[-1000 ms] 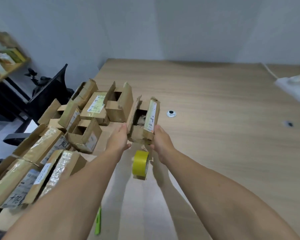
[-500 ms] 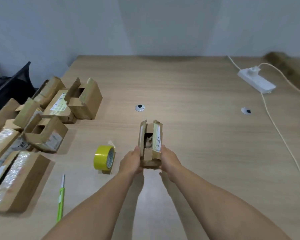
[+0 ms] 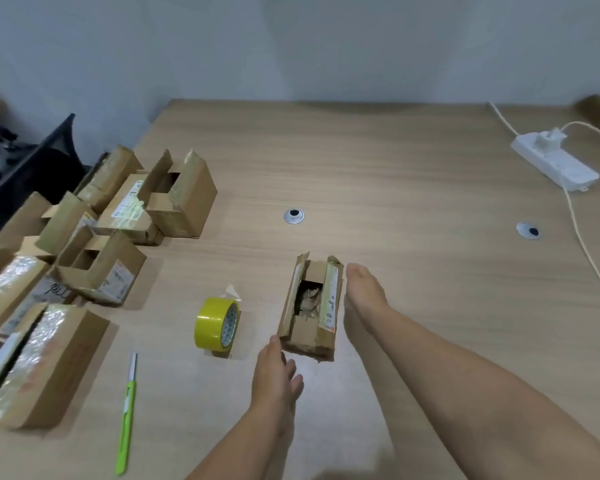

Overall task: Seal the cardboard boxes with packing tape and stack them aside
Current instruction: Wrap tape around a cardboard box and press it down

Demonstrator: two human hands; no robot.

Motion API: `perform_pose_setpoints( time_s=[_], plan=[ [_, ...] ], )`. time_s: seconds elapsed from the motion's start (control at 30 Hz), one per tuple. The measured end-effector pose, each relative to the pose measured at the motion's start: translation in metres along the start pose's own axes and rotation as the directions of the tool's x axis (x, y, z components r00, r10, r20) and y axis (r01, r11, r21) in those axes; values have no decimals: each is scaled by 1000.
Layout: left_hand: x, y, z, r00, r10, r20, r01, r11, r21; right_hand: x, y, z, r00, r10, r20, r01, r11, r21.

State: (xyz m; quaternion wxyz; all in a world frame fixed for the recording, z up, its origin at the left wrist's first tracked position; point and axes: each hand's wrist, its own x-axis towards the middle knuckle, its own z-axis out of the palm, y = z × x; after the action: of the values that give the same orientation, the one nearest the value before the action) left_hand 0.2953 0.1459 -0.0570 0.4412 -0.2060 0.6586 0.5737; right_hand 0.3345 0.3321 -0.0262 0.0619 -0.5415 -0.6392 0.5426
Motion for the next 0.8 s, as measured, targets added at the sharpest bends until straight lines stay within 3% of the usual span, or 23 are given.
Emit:
perform_pose_setpoints(
  time_s=[0.1,0.2,0.33,0.57,0.8],
  plan=[
    [0,1,7,999,-16,31,21,990,-143,15,-16,-6,998,-15,53,12,998,68],
    [5,8,10,999,-15,37,21,984,-178,21,-24,-7,985,32,170,-62,982,176],
    [17,23,9,999,1,35,5,987,-160,30,-9,0,991,48,122,-70,981,183],
    [39,53,14,988,122,95,-115,991,-68,-1,39,-6,998,39,46,-44,994,102],
    [53,84,20,973,106,205,-143,974,176,-48,88,8,986,167,15,-162,923,349]
  ],
)
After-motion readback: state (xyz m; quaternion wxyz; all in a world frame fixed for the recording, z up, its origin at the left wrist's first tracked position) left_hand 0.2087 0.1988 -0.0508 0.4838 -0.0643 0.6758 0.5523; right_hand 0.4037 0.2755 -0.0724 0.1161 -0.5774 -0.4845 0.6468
